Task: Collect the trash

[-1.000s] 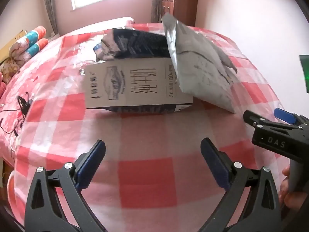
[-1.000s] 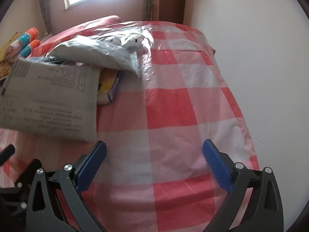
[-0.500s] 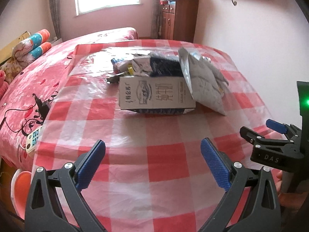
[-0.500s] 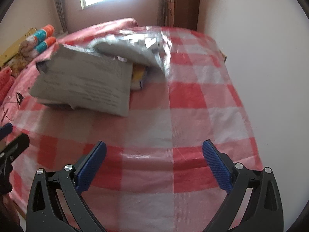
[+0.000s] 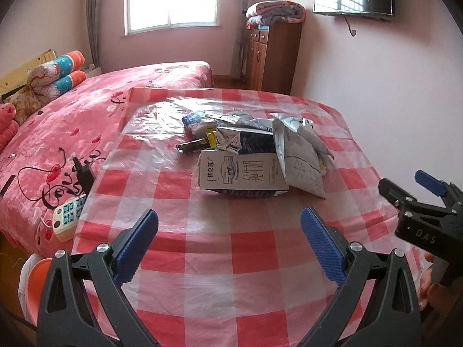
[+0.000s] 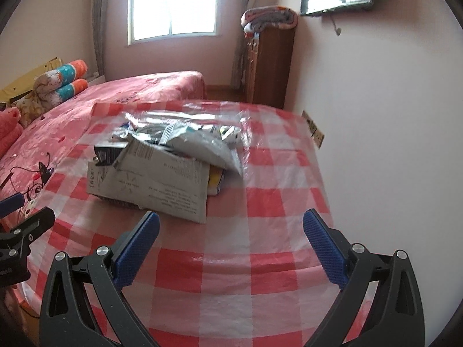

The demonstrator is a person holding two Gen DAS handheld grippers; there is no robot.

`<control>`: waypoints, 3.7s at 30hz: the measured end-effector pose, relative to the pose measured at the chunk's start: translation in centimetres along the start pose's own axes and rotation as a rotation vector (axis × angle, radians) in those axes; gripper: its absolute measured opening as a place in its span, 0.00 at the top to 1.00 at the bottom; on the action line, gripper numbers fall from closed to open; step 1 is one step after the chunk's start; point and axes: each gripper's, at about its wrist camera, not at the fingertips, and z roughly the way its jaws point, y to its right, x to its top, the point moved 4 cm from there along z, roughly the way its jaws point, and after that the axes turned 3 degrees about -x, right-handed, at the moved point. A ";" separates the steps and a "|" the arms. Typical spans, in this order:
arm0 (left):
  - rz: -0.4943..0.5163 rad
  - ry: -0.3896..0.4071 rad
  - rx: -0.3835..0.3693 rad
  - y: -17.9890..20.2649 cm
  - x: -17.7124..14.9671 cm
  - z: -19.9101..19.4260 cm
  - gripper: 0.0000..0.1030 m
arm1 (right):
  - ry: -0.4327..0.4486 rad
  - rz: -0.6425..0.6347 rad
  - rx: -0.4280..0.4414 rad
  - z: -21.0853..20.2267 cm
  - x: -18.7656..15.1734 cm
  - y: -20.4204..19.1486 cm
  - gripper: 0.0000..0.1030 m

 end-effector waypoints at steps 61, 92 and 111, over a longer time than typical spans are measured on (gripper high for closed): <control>-0.135 -0.055 -0.120 -3.7 2.2 6.9 0.04 | -0.114 0.064 0.395 7.0 -0.5 0.1 0.05; 0.410 -0.427 -0.251 1.4 13.2 22.1 0.04 | -0.129 -0.321 0.293 19.2 5.7 -1.0 0.08; 0.233 -0.511 -0.502 1.8 10.7 22.9 0.05 | -0.116 -0.376 0.381 21.2 6.6 -3.2 0.08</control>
